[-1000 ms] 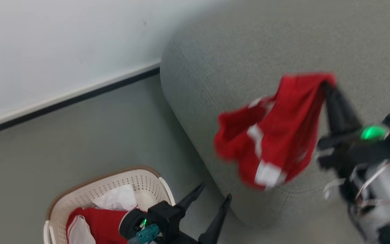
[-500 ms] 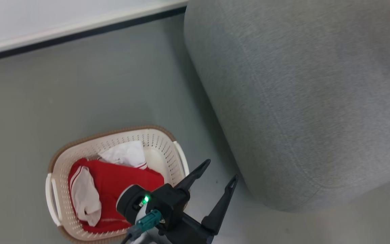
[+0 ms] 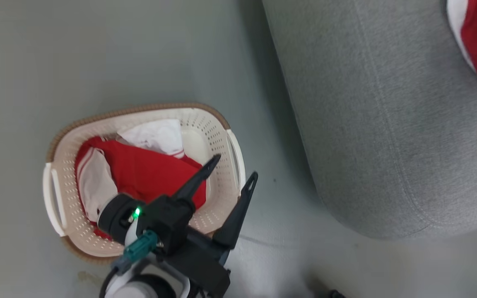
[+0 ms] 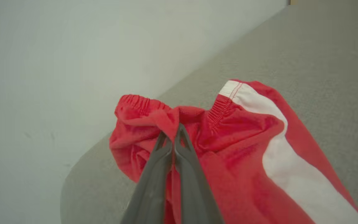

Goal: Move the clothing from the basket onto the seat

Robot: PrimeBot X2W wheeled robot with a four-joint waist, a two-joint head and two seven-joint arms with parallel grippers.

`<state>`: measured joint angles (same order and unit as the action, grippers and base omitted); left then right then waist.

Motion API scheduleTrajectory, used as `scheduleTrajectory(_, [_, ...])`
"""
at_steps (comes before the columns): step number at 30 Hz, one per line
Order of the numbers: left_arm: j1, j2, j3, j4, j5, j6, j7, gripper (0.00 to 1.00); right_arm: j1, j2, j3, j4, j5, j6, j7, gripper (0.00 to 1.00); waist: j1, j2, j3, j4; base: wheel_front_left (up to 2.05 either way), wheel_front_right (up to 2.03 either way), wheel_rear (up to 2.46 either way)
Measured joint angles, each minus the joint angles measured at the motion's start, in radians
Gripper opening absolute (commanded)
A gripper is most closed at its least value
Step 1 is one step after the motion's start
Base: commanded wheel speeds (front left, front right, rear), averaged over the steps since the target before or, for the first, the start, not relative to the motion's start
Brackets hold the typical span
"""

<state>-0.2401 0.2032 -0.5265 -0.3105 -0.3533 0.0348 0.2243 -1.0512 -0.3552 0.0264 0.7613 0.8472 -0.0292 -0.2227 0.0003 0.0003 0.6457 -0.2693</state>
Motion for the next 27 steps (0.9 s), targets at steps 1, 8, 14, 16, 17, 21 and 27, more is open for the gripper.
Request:
scheduleTrajectory(1, [-0.013,-0.003,0.002,0.002,0.000,0.000,0.000,1.00,0.005,0.017,0.005,0.020,0.000,0.005,0.000,0.00,0.0000,0.0001,0.014,-0.002,0.00,0.00,0.00])
scheduleTrajectory(8, [-0.081,-0.011,0.035,0.039,0.001,-0.001,-0.008,1.00,-0.005,0.016,0.028,0.079,-0.042,0.043,-0.024,1.00,-0.0002,0.0000,0.057,-0.041,0.00,0.00,0.00])
scheduleTrajectory(14, [-0.117,-0.032,0.070,0.110,-0.015,-0.008,-0.052,1.00,0.053,-0.007,0.084,0.067,-0.139,0.077,-0.032,1.00,-0.0004,-0.0002,0.010,-0.065,0.00,0.00,0.00])
scheduleTrajectory(16, [-0.118,-0.034,0.086,0.139,-0.019,-0.005,-0.070,1.00,0.129,0.000,0.082,0.032,-0.164,0.078,-0.034,1.00,-0.0003,-0.0001,-0.011,-0.068,0.00,0.00,0.00])
scheduleTrajectory(17, [-0.118,-0.034,0.093,0.152,-0.019,0.002,-0.079,1.00,0.174,0.005,0.069,0.010,-0.163,0.077,-0.034,1.00,-0.0003,-0.0002,-0.023,-0.069,0.00,0.00,0.00])
scheduleTrajectory(21, [-0.091,-0.061,0.128,0.180,-0.034,0.020,-0.131,1.00,0.367,0.013,0.026,-0.108,-0.186,0.055,-0.034,1.00,-0.0005,-0.0002,-0.074,-0.069,0.00,0.00,0.00])
scheduleTrajectory(27, [-0.010,-0.061,0.171,0.244,-0.062,0.039,-0.193,1.00,0.539,0.082,0.042,-0.295,-0.276,0.036,-0.034,1.00,-0.0006,-0.0003,-0.154,-0.051,0.00,0.00,0.00])
